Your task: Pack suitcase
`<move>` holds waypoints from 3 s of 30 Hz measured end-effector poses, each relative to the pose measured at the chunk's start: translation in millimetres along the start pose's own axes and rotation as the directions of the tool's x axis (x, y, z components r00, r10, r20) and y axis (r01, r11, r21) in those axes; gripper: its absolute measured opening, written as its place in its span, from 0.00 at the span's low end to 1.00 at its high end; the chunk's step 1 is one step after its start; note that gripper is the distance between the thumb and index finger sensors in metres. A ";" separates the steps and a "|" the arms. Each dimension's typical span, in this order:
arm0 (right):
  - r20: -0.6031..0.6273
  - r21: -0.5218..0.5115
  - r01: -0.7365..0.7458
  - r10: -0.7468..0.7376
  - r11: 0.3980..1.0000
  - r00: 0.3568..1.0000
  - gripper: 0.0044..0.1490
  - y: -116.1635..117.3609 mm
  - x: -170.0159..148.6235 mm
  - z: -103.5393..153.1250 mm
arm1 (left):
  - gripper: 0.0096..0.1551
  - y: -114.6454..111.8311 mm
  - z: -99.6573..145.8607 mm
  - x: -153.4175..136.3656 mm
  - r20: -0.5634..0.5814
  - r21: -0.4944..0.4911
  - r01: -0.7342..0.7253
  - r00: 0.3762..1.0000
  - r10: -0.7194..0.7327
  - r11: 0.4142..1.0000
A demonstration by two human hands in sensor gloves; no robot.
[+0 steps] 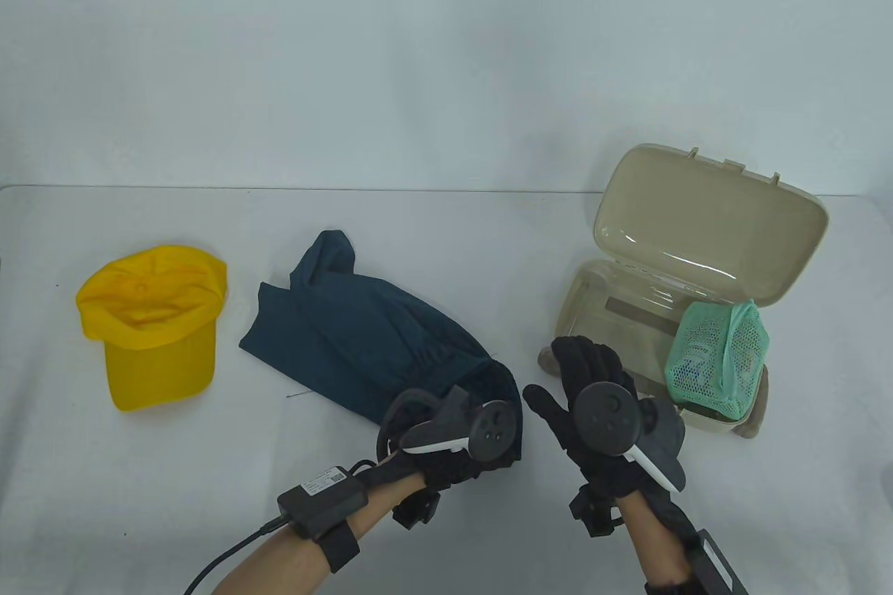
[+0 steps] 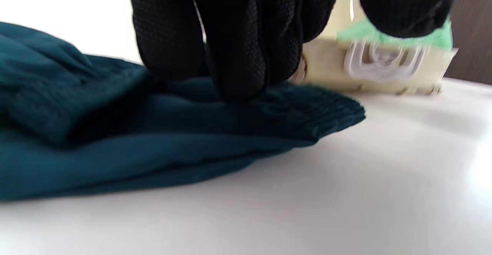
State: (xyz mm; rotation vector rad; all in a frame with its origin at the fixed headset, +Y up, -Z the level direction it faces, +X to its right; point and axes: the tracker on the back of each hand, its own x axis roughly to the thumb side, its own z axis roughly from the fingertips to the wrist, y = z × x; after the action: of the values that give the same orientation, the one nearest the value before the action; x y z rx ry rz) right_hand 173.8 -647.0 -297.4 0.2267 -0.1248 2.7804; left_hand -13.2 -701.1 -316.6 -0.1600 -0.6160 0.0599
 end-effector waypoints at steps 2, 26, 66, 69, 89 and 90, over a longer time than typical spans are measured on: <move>0.003 0.009 0.004 -0.004 1.000 1.000 0.55 0.8 0.6 -0.4 | 0.40 15.0 10.8 -11.6 -0.031 0.080 0.030 0.999 -0.027 0.996; 0.281 0.394 -0.557 0.481 0.731 0.831 0.48 113.7 43.7 -14.8 | 0.44 -2.5 100.7 -245.7 -0.650 -0.210 0.139 0.720 -0.245 0.968; 0.264 0.204 -0.578 0.525 0.790 0.809 0.29 26.9 48.0 -17.5 | 0.23 59.2 150.3 -221.3 -0.499 -0.153 0.111 0.849 -0.174 0.982; 0.294 0.240 -0.567 0.498 0.788 0.816 0.29 -7.7 53.1 -18.3 | 0.23 75.5 162.8 -216.9 -0.447 -0.156 0.055 0.886 -0.120 0.986; -0.046 -0.462 -0.276 0.288 0.843 0.957 0.29 -146.4 139.4 -110.2 | 0.23 306.9 257.8 -179.4 -0.561 0.670 0.394 0.823 0.082 0.628; -0.038 -0.434 -0.292 0.307 0.852 0.951 0.29 -132.7 132.0 -106.7 | 0.23 289.9 257.1 -179.1 -0.550 0.649 0.371 0.832 0.072 0.664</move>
State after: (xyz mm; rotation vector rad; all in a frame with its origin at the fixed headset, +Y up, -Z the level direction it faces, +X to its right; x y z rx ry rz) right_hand 82.4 -466.6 -371.8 0.1462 -0.8500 2.9553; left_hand -310.5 -400.0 -260.5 0.6731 0.0090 0.0892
